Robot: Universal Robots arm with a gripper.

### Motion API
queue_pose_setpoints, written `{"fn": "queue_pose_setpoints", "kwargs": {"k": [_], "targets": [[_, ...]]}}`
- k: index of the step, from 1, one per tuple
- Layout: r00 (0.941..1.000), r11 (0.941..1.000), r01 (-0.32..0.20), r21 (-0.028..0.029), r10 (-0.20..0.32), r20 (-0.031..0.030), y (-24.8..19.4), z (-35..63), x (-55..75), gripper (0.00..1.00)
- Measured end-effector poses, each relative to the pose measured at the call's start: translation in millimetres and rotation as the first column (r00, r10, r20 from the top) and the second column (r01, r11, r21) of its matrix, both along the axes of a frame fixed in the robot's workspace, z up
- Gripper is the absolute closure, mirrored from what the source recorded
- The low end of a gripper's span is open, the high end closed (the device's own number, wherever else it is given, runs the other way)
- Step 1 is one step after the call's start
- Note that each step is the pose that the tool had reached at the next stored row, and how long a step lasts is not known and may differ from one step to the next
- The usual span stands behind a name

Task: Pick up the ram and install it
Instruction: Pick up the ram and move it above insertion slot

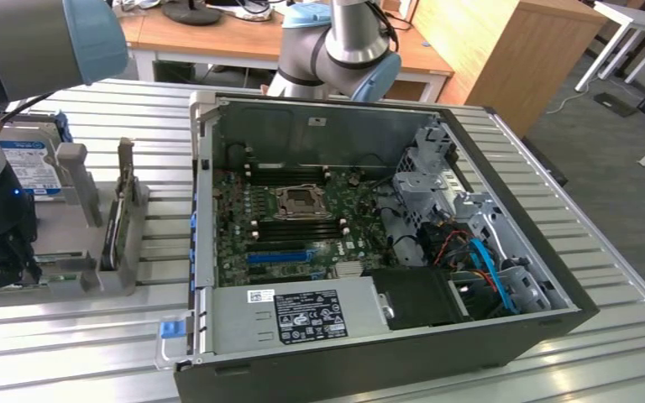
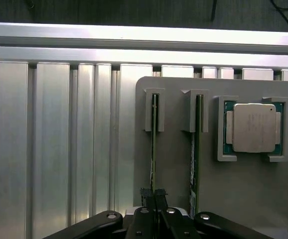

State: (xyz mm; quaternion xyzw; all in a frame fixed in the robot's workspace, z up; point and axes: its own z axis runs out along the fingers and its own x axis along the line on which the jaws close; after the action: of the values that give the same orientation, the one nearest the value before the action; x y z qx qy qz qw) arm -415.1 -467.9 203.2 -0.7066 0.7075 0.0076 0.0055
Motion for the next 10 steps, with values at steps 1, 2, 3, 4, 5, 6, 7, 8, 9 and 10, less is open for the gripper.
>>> {"fn": "queue_pose_setpoints", "kwargs": {"k": [1, 2, 3, 4, 5, 6, 7, 8, 9, 10], "targets": [[1.0000, 1.0000, 0.000, 0.0000, 0.000, 0.0000, 0.0, 1.2, 0.0, 0.88], [1.0000, 1.0000, 0.000, 0.0000, 0.000, 0.0000, 0.0, 2.4, 0.0, 0.88], [1.0000, 1.0000, 0.000, 0.0000, 0.000, 0.0000, 0.0, 3.7, 0.0, 0.88], [1.0000, 1.0000, 0.000, 0.0000, 0.000, 0.0000, 0.0, 5.0, 0.0, 0.88], [1.0000, 1.0000, 0.000, 0.0000, 0.000, 0.0001, 0.0, 6.1, 0.0, 0.88], [1.0000, 1.0000, 0.000, 0.0000, 0.000, 0.0001, 0.0, 7.1, 0.0, 0.88], [1.0000, 1.0000, 0.000, 0.0001, 0.000, 0.0002, 0.0, 7.8, 0.0, 0.88], [1.0000, 1.0000, 0.000, 0.0001, 0.000, 0.0001, 0.0, 8.5, 0.0, 0.88], [1.0000, 1.0000, 0.000, 0.0000, 0.000, 0.0000, 0.0, 9.6, 0.0, 0.88], [1.0000, 1.0000, 0.000, 0.0000, 0.000, 0.0000, 0.0, 10.6, 0.0, 0.88]]}}
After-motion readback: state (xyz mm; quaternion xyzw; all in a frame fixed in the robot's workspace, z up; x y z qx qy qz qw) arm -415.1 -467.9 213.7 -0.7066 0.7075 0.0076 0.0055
